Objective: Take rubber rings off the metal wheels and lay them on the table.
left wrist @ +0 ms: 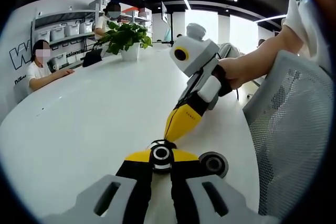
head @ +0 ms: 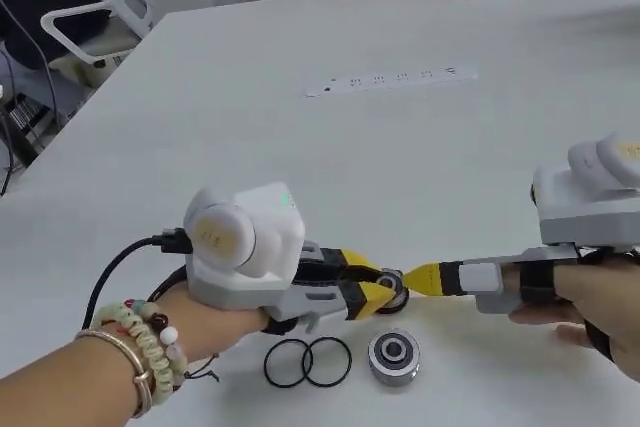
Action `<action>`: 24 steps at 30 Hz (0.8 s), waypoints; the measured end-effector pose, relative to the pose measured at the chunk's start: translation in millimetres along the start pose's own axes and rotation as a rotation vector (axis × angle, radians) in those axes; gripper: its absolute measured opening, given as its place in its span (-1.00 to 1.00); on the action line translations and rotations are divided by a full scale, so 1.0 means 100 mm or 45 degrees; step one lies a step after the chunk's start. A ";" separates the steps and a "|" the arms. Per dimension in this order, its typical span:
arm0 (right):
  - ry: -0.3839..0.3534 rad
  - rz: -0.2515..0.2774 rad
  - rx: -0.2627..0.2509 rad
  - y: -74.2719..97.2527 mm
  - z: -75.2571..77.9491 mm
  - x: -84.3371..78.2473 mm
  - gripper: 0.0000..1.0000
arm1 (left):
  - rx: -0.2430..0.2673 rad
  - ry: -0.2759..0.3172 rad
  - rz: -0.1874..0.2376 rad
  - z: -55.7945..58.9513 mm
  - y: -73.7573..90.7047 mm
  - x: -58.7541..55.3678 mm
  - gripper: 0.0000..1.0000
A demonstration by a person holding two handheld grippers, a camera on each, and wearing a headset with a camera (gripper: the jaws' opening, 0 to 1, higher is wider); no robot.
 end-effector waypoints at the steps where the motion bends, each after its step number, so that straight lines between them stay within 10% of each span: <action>1: 0.003 0.000 0.002 0.00 0.00 0.00 -1.00 | 0.000 0.000 0.000 0.00 0.00 0.00 -0.86; 24: 0.082 -0.003 0.018 -0.03 -0.04 0.02 -1.00 | -0.008 -0.008 0.000 0.00 0.01 0.00 -0.85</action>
Point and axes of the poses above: the centre of the closed fingertips' face, and the gripper's own axes: y roughly backward along the fingers, z roughly to its right, x roughly out of its top, the point moved 9 cm from there along y, roughly backward along the fingers, and after that the axes turned 6 degrees about y, right-handed, at the moved point
